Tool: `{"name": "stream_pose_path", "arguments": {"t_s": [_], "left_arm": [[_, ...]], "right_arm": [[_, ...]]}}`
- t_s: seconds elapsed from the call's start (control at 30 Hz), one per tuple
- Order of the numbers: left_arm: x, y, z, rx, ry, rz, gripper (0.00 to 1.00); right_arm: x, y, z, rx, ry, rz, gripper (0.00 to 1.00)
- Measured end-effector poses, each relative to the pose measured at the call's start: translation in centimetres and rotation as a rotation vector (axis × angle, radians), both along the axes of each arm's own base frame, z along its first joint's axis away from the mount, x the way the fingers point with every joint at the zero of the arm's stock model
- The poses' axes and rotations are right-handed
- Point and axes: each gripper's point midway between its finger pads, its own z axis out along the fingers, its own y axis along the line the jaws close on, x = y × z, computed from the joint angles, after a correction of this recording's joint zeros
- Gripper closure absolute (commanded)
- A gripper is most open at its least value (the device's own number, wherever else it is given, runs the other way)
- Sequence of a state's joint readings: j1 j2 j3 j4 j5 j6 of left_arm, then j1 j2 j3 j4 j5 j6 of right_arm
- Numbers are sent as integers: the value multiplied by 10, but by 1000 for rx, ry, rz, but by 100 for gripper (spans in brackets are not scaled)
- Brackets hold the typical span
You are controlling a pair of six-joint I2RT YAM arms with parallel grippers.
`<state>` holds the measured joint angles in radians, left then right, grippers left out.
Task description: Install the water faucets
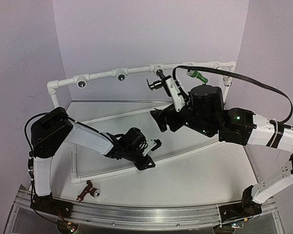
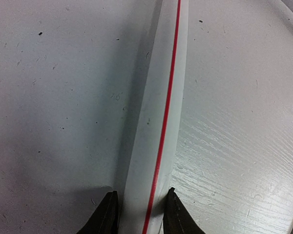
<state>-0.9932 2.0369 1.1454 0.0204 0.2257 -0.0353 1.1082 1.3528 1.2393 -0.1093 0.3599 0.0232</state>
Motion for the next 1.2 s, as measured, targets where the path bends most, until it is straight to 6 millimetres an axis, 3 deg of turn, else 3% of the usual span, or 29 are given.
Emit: {"name": "stream_pose_path", "arguments": {"t_s": [0.2, 0.33, 0.43, 0.63, 1.2], "left_arm": [[0, -1, -1, 0, 3, -3, 93], [-1, -2, 0, -4, 7, -7, 93], [-1, -2, 0, -4, 8, -8, 93], [-2, -2, -1, -6, 10, -11, 93], [-2, -2, 0, -7, 11, -11, 93]], "right_arm": [[-9, -6, 18, -641, -392, 42, 6], [5, -7, 20, -1018, -606, 9, 7], [15, -1, 27, -1181, -719, -30, 9], [30, 12, 38, -1320, -835, -108, 13], [102, 10, 22, -1496, -833, -249, 26]]}}
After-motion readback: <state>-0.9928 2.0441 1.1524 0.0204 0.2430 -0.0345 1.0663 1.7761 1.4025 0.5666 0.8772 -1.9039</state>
